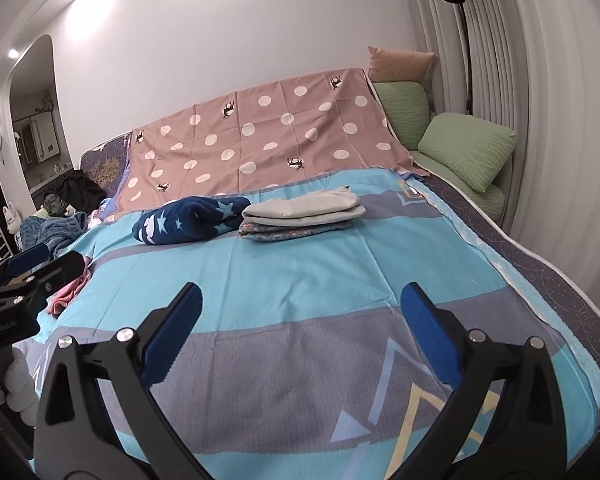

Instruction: Fold small clothes

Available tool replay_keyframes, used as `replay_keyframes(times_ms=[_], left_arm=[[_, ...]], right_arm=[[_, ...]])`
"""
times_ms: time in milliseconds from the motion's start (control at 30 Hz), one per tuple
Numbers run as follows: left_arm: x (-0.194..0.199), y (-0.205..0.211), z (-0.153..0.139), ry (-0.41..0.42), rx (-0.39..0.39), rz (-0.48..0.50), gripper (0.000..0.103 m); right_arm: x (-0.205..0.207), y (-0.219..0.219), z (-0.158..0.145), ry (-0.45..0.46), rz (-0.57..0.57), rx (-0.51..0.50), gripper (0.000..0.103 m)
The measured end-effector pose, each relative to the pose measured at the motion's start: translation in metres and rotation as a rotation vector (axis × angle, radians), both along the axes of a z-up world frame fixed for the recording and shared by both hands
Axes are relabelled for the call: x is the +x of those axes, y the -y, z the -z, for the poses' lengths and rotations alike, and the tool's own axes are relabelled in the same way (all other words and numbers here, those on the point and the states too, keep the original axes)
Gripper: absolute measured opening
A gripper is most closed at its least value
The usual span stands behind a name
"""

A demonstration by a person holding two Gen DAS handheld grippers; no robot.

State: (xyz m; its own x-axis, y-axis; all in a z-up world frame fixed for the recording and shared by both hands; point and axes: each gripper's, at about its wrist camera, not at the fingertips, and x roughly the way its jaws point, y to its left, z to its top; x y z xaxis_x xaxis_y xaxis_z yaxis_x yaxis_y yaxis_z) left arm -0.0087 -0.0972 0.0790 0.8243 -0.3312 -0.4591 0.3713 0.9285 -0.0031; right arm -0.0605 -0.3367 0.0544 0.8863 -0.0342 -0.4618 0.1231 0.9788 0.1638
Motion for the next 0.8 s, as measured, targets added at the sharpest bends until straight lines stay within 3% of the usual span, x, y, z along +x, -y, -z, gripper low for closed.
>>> replay_keyframes(times_ms=[333, 800], left_arm=[[-0.028, -0.014, 0.002, 0.015, -0.007, 0.024, 0.102], [-0.036, -0.012, 0.007, 0.015, 0.005, 0.034, 0.102]], right_arm=[[-0.022, -0.022, 0.0, 0.0, -0.026, -0.011, 0.101], [-0.03, -0.027, -0.001, -0.007, 0.009, -0.028, 0.101]])
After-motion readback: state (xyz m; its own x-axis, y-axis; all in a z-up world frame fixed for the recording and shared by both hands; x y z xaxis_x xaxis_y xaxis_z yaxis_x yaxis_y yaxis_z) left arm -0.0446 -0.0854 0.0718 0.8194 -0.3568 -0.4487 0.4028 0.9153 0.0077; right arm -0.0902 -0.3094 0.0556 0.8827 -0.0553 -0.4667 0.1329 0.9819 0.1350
